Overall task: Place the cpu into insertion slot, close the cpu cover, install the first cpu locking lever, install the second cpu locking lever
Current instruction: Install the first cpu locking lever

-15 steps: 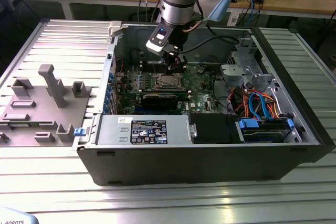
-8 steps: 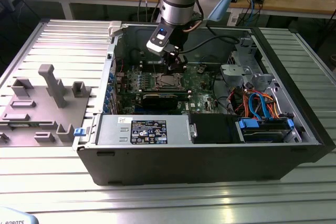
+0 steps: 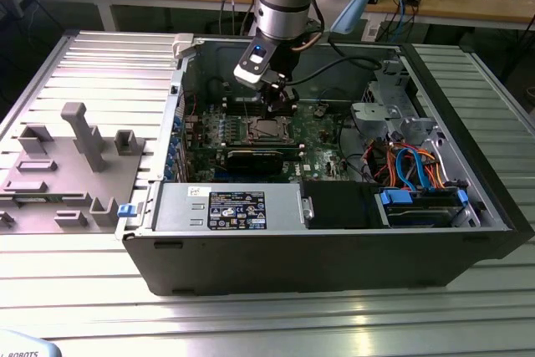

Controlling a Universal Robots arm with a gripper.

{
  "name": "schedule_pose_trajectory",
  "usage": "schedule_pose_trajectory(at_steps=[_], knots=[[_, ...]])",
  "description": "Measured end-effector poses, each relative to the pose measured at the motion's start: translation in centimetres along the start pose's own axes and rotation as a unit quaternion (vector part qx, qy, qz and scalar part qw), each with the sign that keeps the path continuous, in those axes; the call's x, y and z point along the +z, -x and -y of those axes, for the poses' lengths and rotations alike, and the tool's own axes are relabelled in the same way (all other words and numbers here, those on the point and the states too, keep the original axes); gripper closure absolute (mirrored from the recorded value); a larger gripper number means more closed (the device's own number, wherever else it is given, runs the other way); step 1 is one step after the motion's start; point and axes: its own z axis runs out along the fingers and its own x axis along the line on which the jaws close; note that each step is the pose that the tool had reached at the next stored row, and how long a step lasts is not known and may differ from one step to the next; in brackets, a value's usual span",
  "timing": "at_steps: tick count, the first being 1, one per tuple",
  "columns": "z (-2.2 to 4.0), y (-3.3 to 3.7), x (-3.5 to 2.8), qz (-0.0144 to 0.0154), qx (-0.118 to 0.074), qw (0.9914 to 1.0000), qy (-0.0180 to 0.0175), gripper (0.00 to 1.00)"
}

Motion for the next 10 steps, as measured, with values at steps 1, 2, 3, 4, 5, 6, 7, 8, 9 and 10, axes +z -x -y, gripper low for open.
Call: schedule_pose_trajectory(at_steps=[1, 2, 3, 4, 5, 6, 7, 8, 9, 10], knots=[[0.0, 0.0, 0.0, 0.0, -0.001, 1.0, 0.0, 0.89], [0.0, 0.0, 0.0, 0.0001, -0.001, 1.0, 0.0, 0.89], [0.0, 0.0, 0.0, 0.0, -0.001, 1.0, 0.0, 0.89], [0.0, 0.0, 0.0, 0.0001, -0.002, 1.0, 0.0, 0.89], [0.0, 0.0, 0.0, 0.0001, -0.002, 1.0, 0.0, 0.89], [0.0, 0.0, 0.0, 0.0001, -0.003, 1.0, 0.0, 0.89], [0.0, 0.0, 0.0, 0.0001, -0.003, 1.0, 0.0, 0.89], [0.0, 0.0, 0.0, 0.0001, -0.003, 0.99999, 0.0, 0.89], [0.0, 0.0, 0.0, 0.0001, -0.004, 0.99999, -0.0001, 0.89], [0.0, 0.0, 0.0, 0.0001, -0.004, 0.99999, -0.0001, 0.89]])
